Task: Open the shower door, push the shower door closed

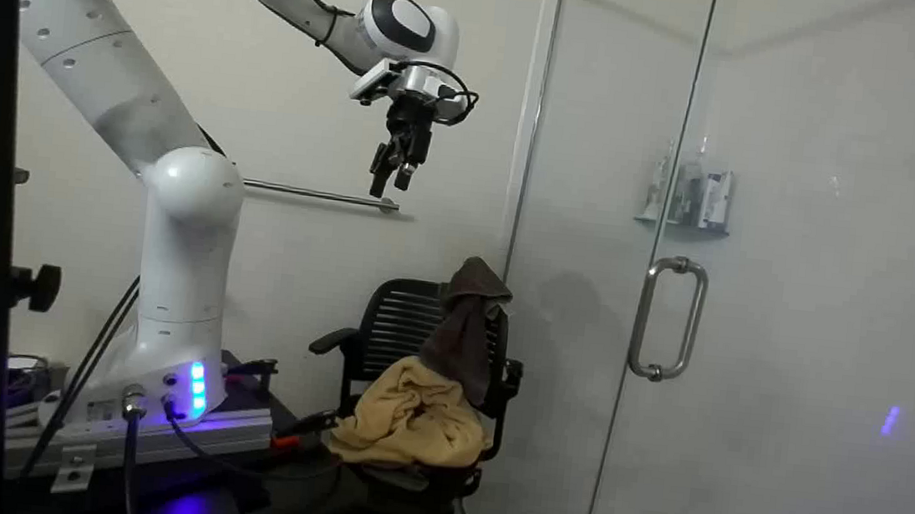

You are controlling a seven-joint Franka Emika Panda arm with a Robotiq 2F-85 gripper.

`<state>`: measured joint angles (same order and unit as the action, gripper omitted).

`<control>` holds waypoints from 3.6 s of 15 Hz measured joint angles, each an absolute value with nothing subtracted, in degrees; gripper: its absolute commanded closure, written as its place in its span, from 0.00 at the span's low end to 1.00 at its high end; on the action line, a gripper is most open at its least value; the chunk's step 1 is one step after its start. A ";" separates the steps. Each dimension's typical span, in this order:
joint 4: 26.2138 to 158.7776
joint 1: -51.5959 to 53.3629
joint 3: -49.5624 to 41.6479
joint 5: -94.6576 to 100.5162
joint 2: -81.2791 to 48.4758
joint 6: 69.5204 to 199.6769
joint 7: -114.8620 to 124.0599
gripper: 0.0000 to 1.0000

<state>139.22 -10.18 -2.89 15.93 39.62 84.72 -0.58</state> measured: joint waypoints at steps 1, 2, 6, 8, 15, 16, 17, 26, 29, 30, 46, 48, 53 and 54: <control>139.22 -10.18 -2.89 15.93 39.62 84.72 -0.58 0.00; 139.22 -10.06 -2.92 15.93 39.62 84.72 -0.58 0.00; 139.74 -10.40 -5.67 18.80 39.65 94.46 4.86 0.00; 140.16 -11.47 -9.15 20.72 39.63 101.59 5.86 0.00; 140.93 -18.23 -17.48 22.32 35.93 122.42 7.20 0.00; 140.93 -18.22 -17.05 22.27 36.06 122.36 7.23 0.00; 140.92 -18.21 -16.51 22.23 36.30 122.32 7.31 0.00; 139.47 -24.18 -15.96 30.54 23.77 142.48 13.72 0.00; 134.52 -25.18 -15.84 31.53 14.30 148.12 15.10 0.00; 132.39 -24.89 -15.75 31.20 11.47 148.79 14.97 0.00; 133.06 -21.13 -20.86 8.97 4.76 166.80 -14.45 0.00; 133.35 -21.12 -22.25 5.42 3.82 168.61 -19.69 0.00; 132.51 -21.66 -24.11 4.14 0.15 170.27 -21.18 0.00; 132.29 -21.66 -24.20 4.14 -0.17 170.39 -21.15 0.00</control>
<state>132.29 -21.66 -24.20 4.14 -0.17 170.39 -21.15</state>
